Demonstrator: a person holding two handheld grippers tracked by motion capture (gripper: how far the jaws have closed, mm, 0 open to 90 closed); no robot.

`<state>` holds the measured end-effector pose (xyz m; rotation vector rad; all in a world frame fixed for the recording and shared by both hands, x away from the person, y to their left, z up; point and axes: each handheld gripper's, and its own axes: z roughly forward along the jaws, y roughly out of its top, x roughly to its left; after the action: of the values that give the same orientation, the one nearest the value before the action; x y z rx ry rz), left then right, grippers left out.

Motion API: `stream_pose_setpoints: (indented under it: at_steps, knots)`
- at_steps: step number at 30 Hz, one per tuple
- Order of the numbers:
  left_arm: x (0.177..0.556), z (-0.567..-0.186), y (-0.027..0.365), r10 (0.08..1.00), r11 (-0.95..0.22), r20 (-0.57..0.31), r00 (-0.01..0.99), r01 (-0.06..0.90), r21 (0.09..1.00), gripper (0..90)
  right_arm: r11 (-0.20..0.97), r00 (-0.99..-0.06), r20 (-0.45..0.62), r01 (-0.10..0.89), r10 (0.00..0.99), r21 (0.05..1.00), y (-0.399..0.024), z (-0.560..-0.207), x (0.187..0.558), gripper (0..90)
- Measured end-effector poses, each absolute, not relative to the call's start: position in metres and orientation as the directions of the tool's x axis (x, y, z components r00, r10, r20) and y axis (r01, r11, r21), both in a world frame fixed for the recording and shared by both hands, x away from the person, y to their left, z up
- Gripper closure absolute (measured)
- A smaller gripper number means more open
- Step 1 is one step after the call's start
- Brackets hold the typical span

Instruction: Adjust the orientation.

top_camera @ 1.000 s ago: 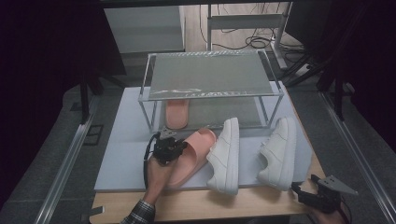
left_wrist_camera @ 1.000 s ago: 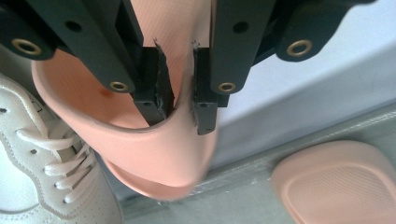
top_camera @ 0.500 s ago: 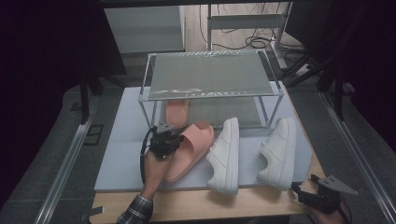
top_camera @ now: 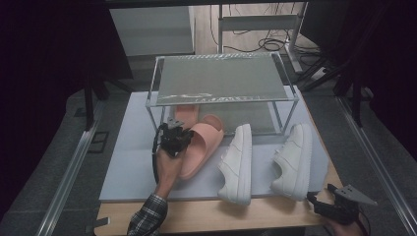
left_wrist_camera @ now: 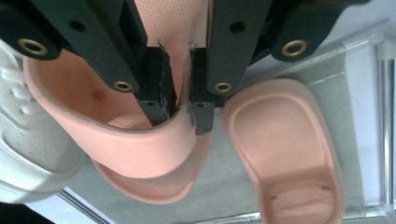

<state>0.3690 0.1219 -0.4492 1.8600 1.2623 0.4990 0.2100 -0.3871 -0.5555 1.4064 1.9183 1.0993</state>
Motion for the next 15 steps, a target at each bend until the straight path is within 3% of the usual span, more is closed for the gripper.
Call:
stream_pose_setpoints:
  at_steps: [15]
  knots:
    - [0.397,-0.463,0.096,0.938,-0.064,-0.149,0.312,0.580,0.812,79.9,0.137,-0.331,0.053,0.525,0.942,0.840,-0.387,-0.556,0.210,12.3]
